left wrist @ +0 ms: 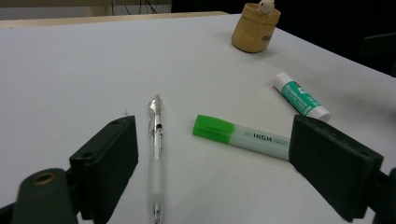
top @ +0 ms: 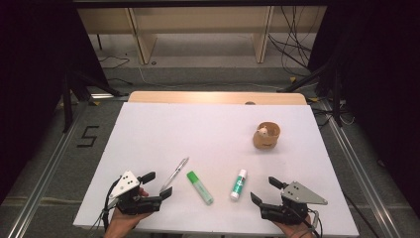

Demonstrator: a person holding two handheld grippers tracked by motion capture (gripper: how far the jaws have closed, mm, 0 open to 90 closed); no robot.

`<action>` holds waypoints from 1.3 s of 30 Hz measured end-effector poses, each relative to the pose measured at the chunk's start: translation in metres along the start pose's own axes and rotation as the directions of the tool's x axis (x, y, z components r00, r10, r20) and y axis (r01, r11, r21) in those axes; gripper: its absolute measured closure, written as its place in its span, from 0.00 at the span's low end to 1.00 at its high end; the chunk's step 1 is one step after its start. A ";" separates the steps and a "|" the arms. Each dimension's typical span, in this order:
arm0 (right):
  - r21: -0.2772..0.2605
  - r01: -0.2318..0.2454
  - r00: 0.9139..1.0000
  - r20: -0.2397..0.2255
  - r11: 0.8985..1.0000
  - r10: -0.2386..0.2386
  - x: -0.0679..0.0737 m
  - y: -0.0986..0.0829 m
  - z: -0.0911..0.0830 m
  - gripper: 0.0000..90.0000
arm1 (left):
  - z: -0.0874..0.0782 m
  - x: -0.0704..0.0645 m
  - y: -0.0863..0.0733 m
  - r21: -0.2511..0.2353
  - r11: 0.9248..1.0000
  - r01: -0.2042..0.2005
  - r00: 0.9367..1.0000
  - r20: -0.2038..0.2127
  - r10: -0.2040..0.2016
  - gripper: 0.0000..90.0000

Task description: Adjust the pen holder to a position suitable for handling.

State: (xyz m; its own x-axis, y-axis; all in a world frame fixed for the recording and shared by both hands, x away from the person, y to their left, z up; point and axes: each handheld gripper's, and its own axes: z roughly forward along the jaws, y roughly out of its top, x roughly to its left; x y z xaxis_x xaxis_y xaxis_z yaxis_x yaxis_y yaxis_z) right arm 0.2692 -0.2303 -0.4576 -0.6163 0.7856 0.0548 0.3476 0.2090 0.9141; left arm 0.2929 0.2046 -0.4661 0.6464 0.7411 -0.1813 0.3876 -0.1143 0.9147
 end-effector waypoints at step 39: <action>0.015 -0.087 0.971 0.224 0.996 0.082 -0.082 0.025 0.025 0.42 | 0.000 0.000 0.000 -0.004 1.000 0.004 1.000 -0.003 -0.004 0.17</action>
State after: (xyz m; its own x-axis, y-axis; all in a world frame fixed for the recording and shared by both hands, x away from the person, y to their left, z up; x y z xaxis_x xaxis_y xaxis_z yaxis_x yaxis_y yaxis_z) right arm 0.3461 -0.2747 -0.4495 -0.4122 0.9103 0.0382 0.4103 0.1480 0.8998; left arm 0.2928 0.2047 -0.4657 0.6429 0.7435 -0.1844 0.3879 -0.1084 0.9153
